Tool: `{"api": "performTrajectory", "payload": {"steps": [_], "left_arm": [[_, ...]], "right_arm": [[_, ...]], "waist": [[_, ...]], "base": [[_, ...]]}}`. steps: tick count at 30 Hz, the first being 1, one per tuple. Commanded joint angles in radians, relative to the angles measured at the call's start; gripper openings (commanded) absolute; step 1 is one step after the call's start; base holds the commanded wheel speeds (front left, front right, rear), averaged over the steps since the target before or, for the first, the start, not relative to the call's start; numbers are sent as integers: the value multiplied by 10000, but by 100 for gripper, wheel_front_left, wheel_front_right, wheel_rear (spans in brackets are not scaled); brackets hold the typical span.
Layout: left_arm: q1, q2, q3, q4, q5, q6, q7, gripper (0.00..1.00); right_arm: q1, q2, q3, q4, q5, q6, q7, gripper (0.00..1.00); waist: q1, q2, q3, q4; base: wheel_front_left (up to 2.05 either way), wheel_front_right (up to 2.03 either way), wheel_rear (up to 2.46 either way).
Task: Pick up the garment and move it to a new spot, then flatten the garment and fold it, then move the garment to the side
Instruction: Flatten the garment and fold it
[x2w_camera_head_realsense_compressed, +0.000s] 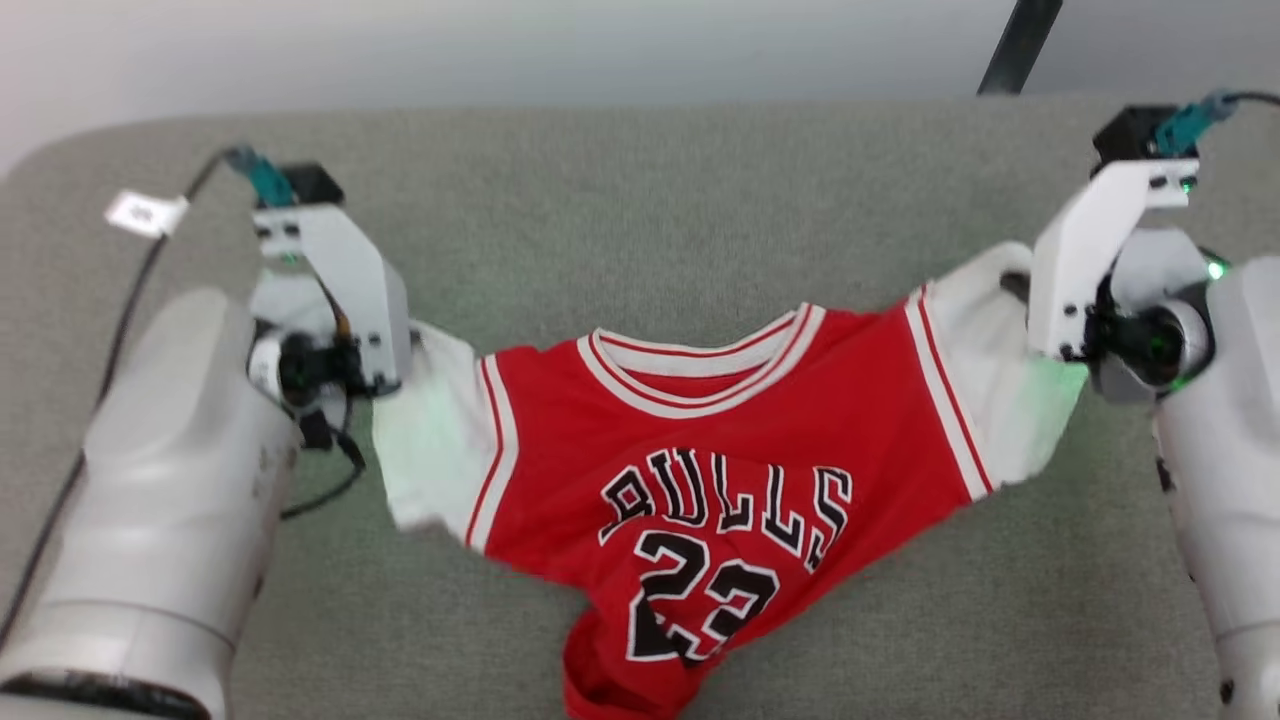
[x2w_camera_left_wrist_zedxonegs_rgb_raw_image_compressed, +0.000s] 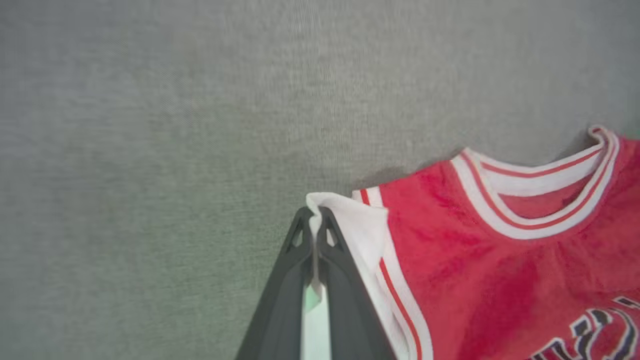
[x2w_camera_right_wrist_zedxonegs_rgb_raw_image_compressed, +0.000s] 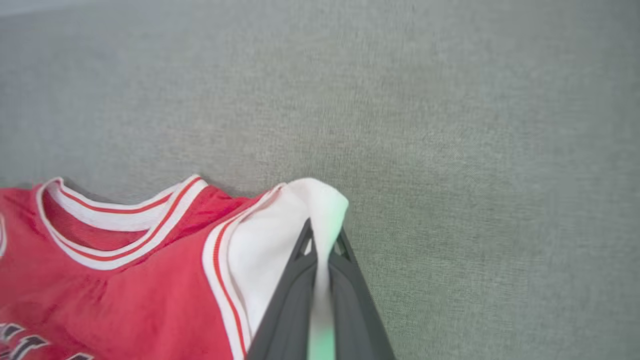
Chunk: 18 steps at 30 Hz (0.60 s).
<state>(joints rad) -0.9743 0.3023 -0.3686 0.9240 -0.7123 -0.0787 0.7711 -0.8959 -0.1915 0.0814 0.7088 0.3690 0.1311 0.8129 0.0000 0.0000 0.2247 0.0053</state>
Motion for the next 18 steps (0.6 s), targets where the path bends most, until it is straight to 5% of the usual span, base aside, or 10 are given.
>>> {"api": "performTrajectory", "payload": {"steps": [1,10,18], "left_arm": [[-259,39,-29,89,130,78,-184,0],[-1917,11,-20,434,543,164,-1763,0],[-3435,224,-84,792,1116,377,-3794,0]], "right_arm": [[-308,137,-66,228,-191,-8,-220,0],[-2202,913,177,1499,-924,-8,-2509,0],[-3823,891,865,2467,-1156,-8,-5334,0]], "waist": [[0,0,-796,-53],[0,0,-1958,-436],[0,0,-2440,-554]], "base": [[0,0,0],[0,0,0],[0,0,0]]}}
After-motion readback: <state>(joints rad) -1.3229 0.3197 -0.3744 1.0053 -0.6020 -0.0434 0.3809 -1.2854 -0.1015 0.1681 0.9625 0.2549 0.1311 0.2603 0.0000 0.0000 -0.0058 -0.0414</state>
